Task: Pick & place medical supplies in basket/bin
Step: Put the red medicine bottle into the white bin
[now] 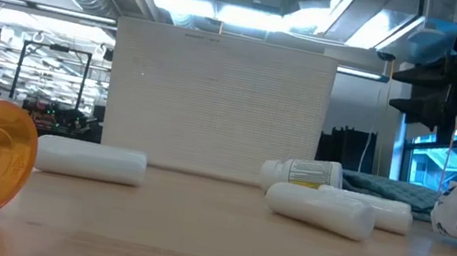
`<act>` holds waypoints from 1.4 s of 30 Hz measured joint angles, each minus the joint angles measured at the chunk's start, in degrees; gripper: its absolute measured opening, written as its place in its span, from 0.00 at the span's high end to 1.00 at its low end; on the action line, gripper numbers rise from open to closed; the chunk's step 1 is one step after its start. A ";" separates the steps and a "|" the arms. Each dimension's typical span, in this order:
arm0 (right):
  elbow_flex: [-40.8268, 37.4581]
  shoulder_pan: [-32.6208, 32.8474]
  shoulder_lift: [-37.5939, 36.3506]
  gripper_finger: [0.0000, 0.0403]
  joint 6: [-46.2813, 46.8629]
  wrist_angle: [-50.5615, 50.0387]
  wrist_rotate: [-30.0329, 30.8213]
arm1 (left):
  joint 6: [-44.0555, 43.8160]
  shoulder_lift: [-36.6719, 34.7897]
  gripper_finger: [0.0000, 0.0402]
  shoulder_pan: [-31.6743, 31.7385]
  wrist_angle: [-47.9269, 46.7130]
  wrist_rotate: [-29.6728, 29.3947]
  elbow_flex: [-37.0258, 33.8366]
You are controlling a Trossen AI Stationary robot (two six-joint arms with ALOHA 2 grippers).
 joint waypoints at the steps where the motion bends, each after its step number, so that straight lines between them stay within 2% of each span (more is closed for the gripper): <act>1: -0.01 0.00 0.01 0.29 0.01 0.00 -0.01 | 2.81 0.06 0.71 1.82 -0.41 0.33 1.10; 7: -0.01 0.00 0.02 0.29 0.04 0.00 -0.02 | 15.07 2.17 0.70 16.51 -4.88 11.51 7.43; 11: -0.01 0.00 0.02 0.29 0.25 0.00 -0.02 | 24.10 4.25 0.71 26.59 -12.48 18.81 12.84; 15: -0.01 0.00 0.01 0.29 0.28 -0.02 0.00 | 37.69 7.39 0.71 35.44 -19.01 21.24 18.87; 21: 0.00 0.00 0.01 0.29 0.40 -0.02 0.00 | 57.41 14.51 0.70 43.93 -29.11 21.39 27.88; 27: 0.00 0.02 0.02 0.29 3.29 0.16 2.04 | 73.59 23.52 0.70 47.63 -37.35 14.35 32.91; 35: -0.01 0.01 0.02 0.29 3.44 0.26 3.04 | 106.80 34.35 0.71 47.01 -34.47 -13.46 33.24; 39: -0.01 0.00 0.02 0.29 3.34 0.26 3.04 | 120.14 38.18 0.69 46.68 -34.03 -21.62 33.18; 42: -0.01 0.00 0.02 0.29 3.22 0.26 3.04 | 124.64 38.95 0.69 46.51 -33.98 -23.32 32.29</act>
